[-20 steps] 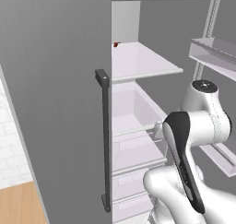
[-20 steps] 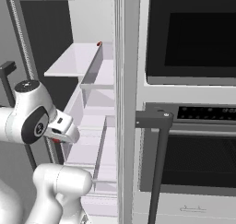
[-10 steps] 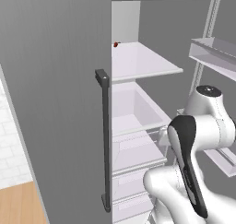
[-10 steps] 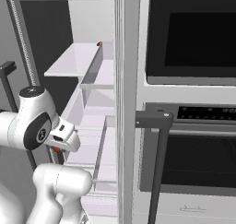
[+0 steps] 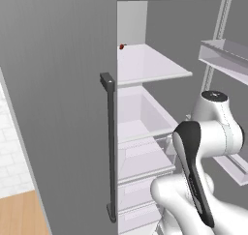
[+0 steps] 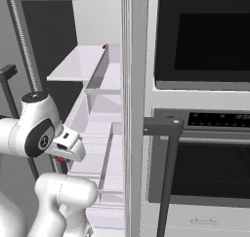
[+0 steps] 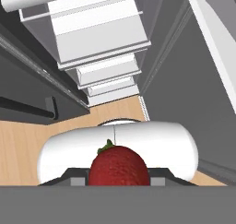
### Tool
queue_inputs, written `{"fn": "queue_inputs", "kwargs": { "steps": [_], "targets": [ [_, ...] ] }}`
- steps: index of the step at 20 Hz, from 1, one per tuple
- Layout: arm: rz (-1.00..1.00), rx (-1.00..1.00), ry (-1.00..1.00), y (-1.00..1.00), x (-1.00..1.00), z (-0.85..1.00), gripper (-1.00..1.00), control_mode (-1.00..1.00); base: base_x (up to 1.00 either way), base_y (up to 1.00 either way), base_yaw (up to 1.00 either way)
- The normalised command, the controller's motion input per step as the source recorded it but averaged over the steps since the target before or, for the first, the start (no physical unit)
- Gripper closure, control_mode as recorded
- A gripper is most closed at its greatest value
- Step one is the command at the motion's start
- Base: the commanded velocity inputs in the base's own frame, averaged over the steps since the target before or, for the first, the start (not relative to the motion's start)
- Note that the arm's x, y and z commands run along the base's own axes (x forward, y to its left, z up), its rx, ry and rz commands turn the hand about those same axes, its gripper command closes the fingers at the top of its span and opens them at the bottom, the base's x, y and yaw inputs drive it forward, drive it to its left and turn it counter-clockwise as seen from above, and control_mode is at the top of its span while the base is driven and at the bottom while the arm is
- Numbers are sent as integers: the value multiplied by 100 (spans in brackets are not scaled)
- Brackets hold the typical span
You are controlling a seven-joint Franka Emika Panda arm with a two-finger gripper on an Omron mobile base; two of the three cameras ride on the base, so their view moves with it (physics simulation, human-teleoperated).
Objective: Take the strawberry from the fridge and place it on top of the pancake, located on the dining counter.
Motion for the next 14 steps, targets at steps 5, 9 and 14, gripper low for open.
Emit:
{"fn": "queue_inputs", "kwargs": {
  "steps": [5,9,14],
  "targets": [
    [0,0,0,0,0,0,100,-100,0,0,0],
    [0,0,0,0,0,0,100,-100,0,0,0],
    [0,0,0,3,0,0,100,100,-2,4,0]
  ]
}}
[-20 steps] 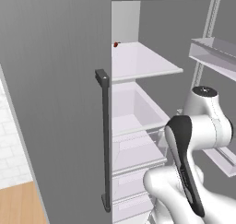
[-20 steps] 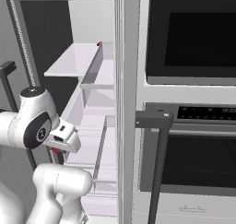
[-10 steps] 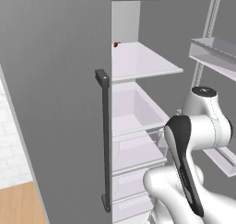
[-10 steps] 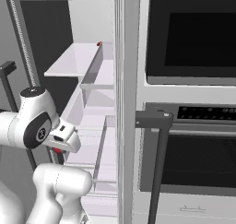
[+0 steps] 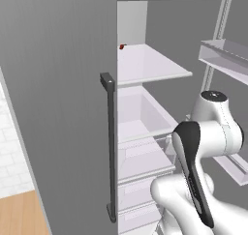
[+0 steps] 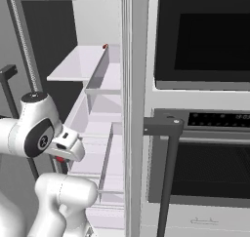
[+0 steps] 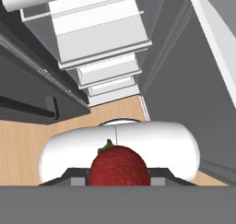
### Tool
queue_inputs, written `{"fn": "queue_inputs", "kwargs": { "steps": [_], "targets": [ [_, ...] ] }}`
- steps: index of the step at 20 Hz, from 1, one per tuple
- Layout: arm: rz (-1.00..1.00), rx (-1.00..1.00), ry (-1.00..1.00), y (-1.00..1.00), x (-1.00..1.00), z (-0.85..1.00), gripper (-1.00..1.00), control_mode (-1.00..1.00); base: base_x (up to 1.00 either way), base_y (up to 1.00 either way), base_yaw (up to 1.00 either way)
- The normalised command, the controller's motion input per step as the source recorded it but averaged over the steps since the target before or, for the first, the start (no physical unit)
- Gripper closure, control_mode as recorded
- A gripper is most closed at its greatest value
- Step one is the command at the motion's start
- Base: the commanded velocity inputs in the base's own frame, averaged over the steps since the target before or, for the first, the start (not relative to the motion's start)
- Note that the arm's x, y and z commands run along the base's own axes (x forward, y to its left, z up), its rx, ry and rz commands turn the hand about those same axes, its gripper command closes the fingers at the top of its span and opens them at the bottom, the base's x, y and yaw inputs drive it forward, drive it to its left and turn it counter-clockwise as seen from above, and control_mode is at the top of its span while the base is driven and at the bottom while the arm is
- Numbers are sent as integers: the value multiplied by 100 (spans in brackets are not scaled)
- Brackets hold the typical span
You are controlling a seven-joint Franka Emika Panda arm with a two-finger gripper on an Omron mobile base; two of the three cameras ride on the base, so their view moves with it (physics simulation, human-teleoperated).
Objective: Take the strawberry from the fridge and place it on top of the pancake, located on the dining counter.
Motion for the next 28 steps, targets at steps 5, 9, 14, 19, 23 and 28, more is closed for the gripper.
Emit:
{"fn": "queue_inputs", "kwargs": {
  "steps": [5,9,14,19,23,28],
  "targets": [
    [0,0,0,0,0,0,100,100,-29,37,-12],
    [0,0,0,0,0,0,100,100,-62,37,-20],
    [0,0,0,0,0,0,100,100,-67,29,-28],
    [0,0,0,0,0,0,100,100,-68,20,-50],
    [0,0,0,0,0,0,100,100,-57,3,-77],
    [0,0,0,0,0,0,100,100,-56,0,-79]
  ]
}}
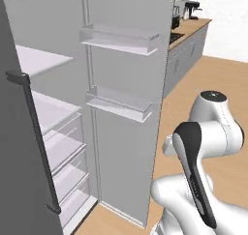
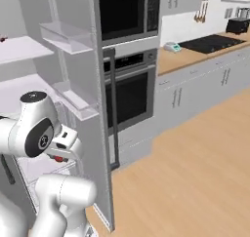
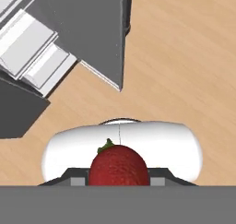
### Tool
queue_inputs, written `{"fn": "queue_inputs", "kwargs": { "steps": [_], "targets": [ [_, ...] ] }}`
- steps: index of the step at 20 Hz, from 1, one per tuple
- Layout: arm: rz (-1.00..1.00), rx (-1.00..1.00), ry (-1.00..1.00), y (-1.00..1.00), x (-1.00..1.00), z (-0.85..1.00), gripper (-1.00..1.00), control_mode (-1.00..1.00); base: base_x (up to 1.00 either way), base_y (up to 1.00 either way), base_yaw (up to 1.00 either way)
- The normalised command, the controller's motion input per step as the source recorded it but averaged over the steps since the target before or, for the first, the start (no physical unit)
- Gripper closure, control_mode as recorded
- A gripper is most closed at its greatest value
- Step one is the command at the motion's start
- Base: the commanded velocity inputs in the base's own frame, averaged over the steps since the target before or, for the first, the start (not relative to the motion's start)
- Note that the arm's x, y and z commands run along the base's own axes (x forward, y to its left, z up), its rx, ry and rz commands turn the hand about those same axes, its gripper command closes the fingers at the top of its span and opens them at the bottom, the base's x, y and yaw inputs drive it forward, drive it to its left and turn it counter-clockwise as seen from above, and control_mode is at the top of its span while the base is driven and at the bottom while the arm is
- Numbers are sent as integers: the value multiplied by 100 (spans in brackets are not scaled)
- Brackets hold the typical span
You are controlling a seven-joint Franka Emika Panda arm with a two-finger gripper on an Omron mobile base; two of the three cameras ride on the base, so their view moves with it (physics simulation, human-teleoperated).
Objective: Take the strawberry from the fridge and place it on top of the pancake, located on the dining counter.
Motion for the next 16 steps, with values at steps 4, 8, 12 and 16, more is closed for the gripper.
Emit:
{"fn": "queue_inputs", "kwargs": {
  "steps": [4,8,12,16],
  "targets": [
    [0,0,0,0,0,0,100,100,-35,0,-83],
    [0,0,0,0,0,0,100,100,-38,-1,-79],
    [0,0,0,0,0,0,100,100,-16,-2,-61],
    [0,0,0,0,0,0,100,100,0,-46,-30]
  ]
}}
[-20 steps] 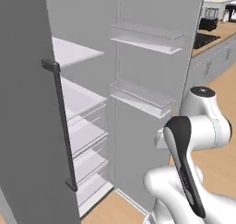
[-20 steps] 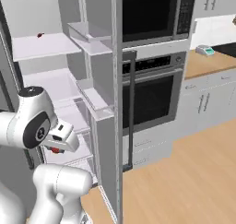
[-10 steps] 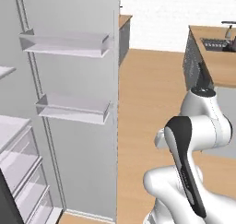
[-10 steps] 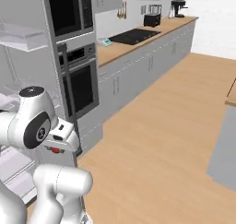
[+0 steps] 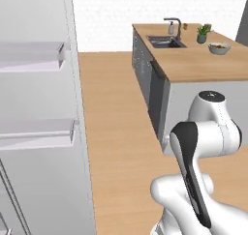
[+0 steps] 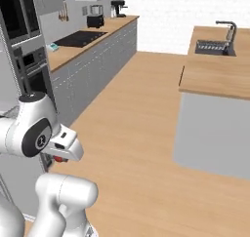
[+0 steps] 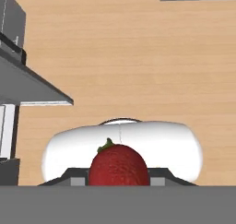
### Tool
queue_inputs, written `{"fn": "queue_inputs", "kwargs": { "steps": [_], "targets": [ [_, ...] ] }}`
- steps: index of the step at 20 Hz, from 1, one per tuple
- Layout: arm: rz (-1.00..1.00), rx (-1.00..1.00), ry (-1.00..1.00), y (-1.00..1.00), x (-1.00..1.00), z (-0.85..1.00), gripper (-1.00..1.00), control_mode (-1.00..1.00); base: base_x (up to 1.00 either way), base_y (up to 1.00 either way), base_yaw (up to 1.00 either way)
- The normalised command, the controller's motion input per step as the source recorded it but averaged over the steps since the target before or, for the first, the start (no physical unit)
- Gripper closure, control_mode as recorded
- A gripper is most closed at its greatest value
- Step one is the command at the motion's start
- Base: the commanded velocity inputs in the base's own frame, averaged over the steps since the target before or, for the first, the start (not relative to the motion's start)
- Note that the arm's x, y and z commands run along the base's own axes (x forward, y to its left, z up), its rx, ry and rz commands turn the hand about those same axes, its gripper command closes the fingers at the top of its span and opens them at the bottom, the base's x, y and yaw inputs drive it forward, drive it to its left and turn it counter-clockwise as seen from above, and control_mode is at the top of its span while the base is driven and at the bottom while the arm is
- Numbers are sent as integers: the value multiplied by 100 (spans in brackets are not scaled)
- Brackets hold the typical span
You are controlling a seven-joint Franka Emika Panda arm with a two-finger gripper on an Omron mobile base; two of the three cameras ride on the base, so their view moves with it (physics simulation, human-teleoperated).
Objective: Take the strawberry from the fridge and place it on top of the pancake, located on the dining counter.
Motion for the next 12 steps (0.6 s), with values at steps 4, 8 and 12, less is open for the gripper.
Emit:
{"fn": "queue_inputs", "kwargs": {
  "steps": [4,8,12],
  "targets": [
    [0,0,0,0,0,0,100,100,0,-77,-17],
    [0,0,0,0,0,0,100,100,9,-83,-7],
    [0,0,0,0,0,0,100,100,14,-84,-2]
  ]
}}
